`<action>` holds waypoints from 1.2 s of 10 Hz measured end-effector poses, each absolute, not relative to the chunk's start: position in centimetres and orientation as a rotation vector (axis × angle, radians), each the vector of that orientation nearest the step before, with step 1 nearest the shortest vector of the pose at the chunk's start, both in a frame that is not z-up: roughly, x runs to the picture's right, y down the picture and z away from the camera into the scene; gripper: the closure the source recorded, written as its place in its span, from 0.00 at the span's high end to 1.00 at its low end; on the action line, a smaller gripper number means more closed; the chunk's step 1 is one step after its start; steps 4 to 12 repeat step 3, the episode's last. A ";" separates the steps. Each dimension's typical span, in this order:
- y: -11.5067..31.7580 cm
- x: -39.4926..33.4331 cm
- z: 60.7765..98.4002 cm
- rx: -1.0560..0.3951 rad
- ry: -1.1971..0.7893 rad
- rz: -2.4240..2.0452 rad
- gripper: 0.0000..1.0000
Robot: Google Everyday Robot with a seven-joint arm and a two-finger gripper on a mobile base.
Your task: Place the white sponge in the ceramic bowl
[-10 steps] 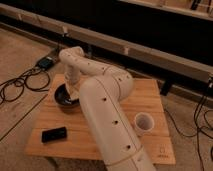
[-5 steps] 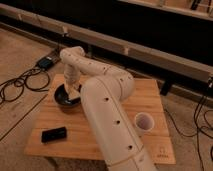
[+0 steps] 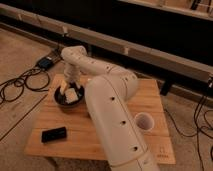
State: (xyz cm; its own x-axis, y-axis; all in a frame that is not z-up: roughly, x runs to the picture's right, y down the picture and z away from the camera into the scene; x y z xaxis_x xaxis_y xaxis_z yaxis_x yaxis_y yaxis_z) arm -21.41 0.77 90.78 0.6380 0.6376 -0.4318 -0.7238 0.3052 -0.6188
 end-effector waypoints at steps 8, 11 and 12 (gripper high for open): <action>0.3 -20.9 89.9 -0.888 0.098 0.910 0.80; 0.3 -20.9 89.9 -0.888 0.098 0.910 0.80; 0.3 -20.9 89.9 -0.888 0.098 0.910 0.80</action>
